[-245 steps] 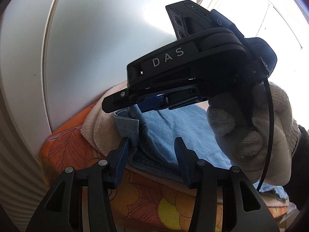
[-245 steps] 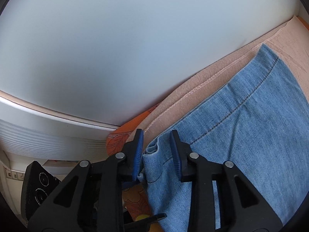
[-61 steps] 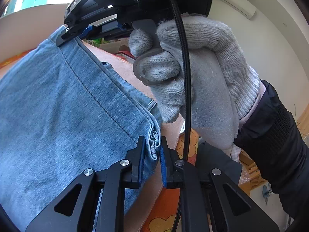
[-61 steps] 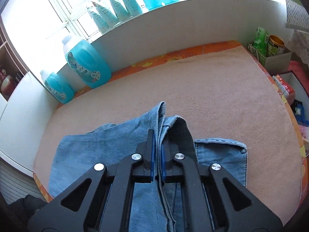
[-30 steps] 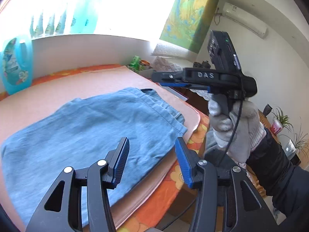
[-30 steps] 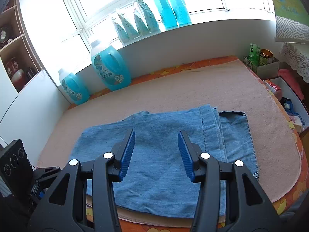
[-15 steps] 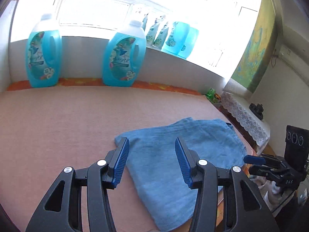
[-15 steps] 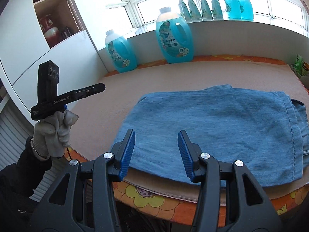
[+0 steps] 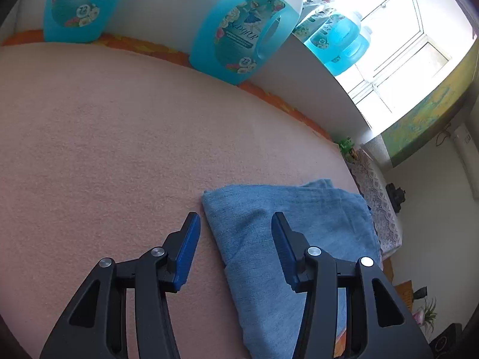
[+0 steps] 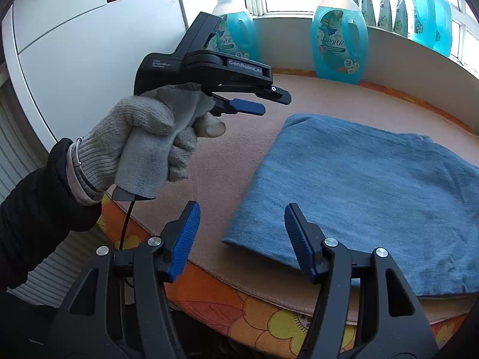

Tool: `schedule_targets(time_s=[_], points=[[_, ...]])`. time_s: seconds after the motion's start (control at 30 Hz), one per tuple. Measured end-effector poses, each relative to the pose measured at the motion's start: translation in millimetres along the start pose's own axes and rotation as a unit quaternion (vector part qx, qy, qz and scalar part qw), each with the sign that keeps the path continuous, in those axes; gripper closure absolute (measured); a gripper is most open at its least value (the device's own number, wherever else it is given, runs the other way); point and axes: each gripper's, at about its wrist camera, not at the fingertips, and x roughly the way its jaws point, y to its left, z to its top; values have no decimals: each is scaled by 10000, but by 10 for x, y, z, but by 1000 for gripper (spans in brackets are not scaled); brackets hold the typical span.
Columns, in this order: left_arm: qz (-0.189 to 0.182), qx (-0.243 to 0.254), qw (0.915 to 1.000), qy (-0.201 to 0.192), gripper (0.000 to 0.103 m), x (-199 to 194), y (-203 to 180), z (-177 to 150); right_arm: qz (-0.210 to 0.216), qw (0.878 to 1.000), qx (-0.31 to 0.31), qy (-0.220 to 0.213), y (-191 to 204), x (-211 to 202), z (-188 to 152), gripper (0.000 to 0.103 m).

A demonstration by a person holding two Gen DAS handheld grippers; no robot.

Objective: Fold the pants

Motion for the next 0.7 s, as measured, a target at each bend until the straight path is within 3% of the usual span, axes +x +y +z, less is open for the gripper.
schedule_targets(time_s=[0.2,0.33,0.4,0.47,0.57,0.7], points=[[-151,-382,9988,268,57,219,144,-4,-675,9955,-641,172,296,258,-91,41],[-217,-368,9987,291,59,261,165,-5,-1084,9889,-990,250,397,329,-145,41],[-248,-402,9984,294,65,278,175,9,-1153,9870,-1080,308,419,359,-161,42],[-266,-476,9981,298,80,307,193,8,-1269,9841,-1189,363,463,375,-200,52],[-264,-443,9984,216,88,314,203,2,-1338,9828,-1197,420,439,392,-227,70],[-262,-362,9990,97,91,285,146,70,-1198,9868,-1024,367,366,311,-211,84]])
